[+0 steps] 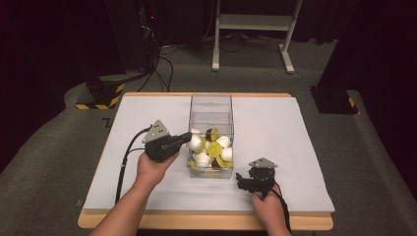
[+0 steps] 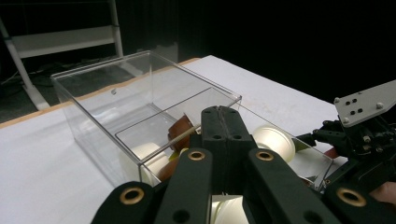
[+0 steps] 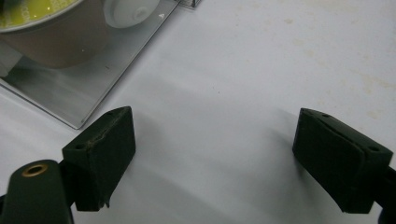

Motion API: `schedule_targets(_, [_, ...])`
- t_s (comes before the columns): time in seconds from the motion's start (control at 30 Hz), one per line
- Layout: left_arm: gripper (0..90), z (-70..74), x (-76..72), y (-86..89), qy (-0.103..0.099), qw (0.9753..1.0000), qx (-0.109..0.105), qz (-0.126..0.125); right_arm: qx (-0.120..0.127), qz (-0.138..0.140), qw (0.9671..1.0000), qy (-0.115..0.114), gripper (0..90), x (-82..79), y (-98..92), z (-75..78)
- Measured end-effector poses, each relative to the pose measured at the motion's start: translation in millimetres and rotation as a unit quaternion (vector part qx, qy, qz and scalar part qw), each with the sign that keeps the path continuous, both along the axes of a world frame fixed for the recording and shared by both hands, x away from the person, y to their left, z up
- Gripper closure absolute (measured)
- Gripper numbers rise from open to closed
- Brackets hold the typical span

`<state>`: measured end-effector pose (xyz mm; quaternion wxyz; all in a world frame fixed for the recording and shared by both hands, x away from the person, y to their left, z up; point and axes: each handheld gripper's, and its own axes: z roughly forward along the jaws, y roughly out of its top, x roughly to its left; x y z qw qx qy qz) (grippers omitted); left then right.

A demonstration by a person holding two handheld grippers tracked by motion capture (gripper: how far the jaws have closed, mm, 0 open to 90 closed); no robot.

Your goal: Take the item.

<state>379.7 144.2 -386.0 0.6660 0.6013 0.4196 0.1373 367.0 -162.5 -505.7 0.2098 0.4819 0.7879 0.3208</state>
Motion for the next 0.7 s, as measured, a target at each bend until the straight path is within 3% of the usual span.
schedule_targets(0.7, [90.0, -4.2, -0.4, 37.0, 0.001, 0.9993, -0.004, 0.038, 0.0, 0.0, 1.0, 0.0, 13.2, 0.0, 0.0, 0.0])
